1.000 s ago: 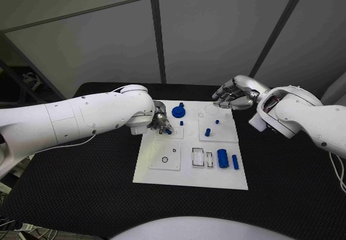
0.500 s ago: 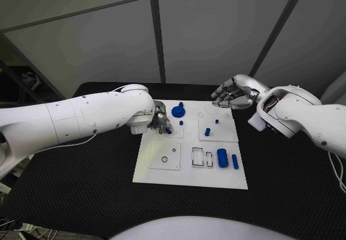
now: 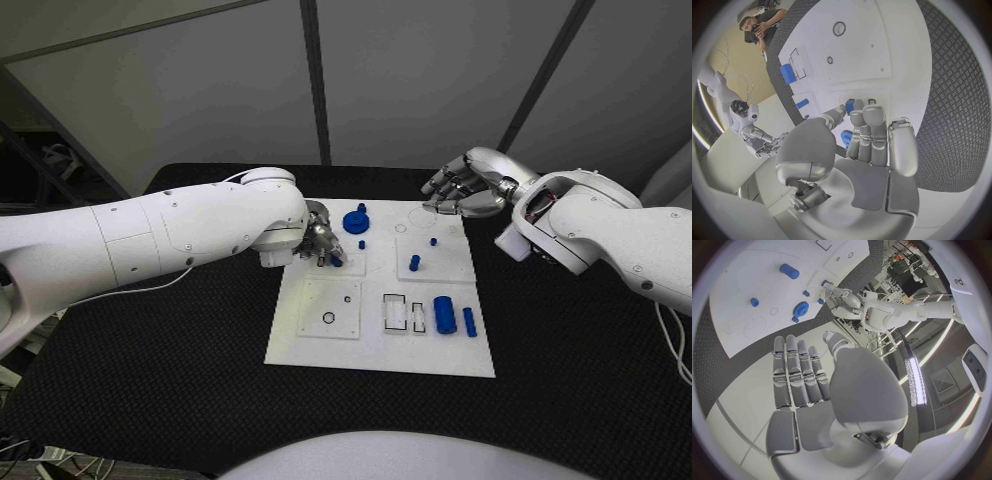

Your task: Assemble the parts on the task board

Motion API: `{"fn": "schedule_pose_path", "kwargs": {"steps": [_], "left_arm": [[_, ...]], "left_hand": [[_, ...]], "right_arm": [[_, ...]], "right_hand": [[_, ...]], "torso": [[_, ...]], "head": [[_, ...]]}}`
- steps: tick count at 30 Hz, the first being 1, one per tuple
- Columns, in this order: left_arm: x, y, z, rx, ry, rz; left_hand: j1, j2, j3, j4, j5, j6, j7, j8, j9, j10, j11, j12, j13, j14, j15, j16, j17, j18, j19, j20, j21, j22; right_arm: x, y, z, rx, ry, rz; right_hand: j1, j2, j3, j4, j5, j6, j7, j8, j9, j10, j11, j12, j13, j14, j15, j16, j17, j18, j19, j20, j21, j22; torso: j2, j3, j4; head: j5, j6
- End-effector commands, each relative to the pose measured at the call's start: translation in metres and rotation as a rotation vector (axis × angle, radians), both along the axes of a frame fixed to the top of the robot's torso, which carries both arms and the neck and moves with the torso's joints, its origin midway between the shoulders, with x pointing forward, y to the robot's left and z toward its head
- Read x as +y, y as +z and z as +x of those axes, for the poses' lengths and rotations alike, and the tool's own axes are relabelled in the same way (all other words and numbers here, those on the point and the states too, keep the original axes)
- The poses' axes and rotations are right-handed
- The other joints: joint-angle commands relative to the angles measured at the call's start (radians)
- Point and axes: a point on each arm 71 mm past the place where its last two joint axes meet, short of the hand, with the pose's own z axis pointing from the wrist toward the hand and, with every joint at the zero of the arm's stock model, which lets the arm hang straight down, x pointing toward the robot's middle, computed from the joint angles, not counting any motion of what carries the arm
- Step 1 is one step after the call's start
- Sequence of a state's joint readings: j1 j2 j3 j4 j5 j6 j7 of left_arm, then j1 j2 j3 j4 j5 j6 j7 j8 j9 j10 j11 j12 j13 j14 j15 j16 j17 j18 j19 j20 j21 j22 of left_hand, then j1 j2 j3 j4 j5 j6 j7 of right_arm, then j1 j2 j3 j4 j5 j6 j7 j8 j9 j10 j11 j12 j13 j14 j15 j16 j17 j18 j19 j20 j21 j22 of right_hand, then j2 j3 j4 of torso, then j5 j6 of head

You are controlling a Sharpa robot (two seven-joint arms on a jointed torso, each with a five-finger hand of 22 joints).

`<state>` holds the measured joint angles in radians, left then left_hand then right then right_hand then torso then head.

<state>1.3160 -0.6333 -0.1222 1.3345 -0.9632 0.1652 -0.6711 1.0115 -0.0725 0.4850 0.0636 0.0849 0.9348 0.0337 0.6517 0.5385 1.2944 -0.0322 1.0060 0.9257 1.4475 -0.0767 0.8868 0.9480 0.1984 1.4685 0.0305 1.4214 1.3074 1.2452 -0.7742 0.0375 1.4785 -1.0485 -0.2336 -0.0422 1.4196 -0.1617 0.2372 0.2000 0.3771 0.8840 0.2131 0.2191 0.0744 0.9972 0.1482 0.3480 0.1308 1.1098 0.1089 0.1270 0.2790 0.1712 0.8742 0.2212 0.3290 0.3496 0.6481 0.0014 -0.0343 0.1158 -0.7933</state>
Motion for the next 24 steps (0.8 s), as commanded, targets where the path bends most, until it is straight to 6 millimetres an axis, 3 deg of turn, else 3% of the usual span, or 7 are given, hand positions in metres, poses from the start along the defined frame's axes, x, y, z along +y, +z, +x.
{"fn": "schedule_pose_path", "kwargs": {"steps": [1, 13, 24], "left_arm": [[0.0014, 0.0001, 0.0005, -0.002, 0.002, 0.022], [0.0030, 0.0002, 0.0027, -0.011, 0.014, 0.023], [-0.0021, 0.0005, 0.0022, -0.014, 0.006, 0.019]], "left_hand": [[-0.013, -0.002, -0.018, 0.003, -0.002, 0.007, 0.004, -0.001, -0.004, 0.007, 0.002, 0.008, 0.000, 0.001, -0.009, -0.005, 0.001, -0.153, 0.024, -0.006, 0.006, 0.055], [-0.045, -0.004, -0.120, 0.036, 0.001, 0.015, 0.003, 0.010, -0.024, 0.013, 0.001, 0.021, 0.004, 0.002, -0.009, -0.005, 0.004, -0.155, 0.028, -0.007, 0.012, 0.067], [-0.045, 0.004, -0.148, 0.045, 0.002, 0.018, 0.002, 0.014, -0.030, 0.017, 0.000, 0.027, 0.009, 0.003, -0.010, -0.005, 0.005, -0.156, 0.030, -0.007, 0.015, 0.072]], "right_arm": [[0.0005, 0.0026, 0.0000, -0.011, 0.001, 0.015], [0.0006, 0.0020, 0.0000, -0.004, 0.001, 0.013], [0.0004, 0.0016, 0.0004, -0.001, 0.000, 0.011]], "right_hand": [[0.009, 0.008, -0.009, -0.001, 0.004, -0.006, 0.009, -0.004, -0.002, -0.005, 0.010, -0.004, -0.011, -0.018, 0.012, -0.019, -0.013, 0.007, -0.006, 0.008, -0.024, -0.015], [0.012, 0.012, -0.019, -0.003, 0.006, -0.015, 0.013, -0.002, -0.001, -0.014, 0.016, 0.001, -0.028, -0.040, 0.022, -0.040, -0.037, 0.008, -0.011, 0.018, -0.060, -0.040], [0.012, 0.013, -0.023, -0.003, 0.007, -0.017, 0.015, -0.001, -0.001, -0.017, 0.018, 0.003, -0.035, -0.046, 0.025, -0.047, -0.046, 0.008, -0.011, 0.022, -0.072, -0.048]], "torso": [[0.000, -0.0002, 0.0005], [0.000, 0.0001, 0.0000], [0.000, 0.0002, 0.0007]], "head": [[-0.001, 0.000], [-0.001, 0.000], [-0.003, -0.002]]}}
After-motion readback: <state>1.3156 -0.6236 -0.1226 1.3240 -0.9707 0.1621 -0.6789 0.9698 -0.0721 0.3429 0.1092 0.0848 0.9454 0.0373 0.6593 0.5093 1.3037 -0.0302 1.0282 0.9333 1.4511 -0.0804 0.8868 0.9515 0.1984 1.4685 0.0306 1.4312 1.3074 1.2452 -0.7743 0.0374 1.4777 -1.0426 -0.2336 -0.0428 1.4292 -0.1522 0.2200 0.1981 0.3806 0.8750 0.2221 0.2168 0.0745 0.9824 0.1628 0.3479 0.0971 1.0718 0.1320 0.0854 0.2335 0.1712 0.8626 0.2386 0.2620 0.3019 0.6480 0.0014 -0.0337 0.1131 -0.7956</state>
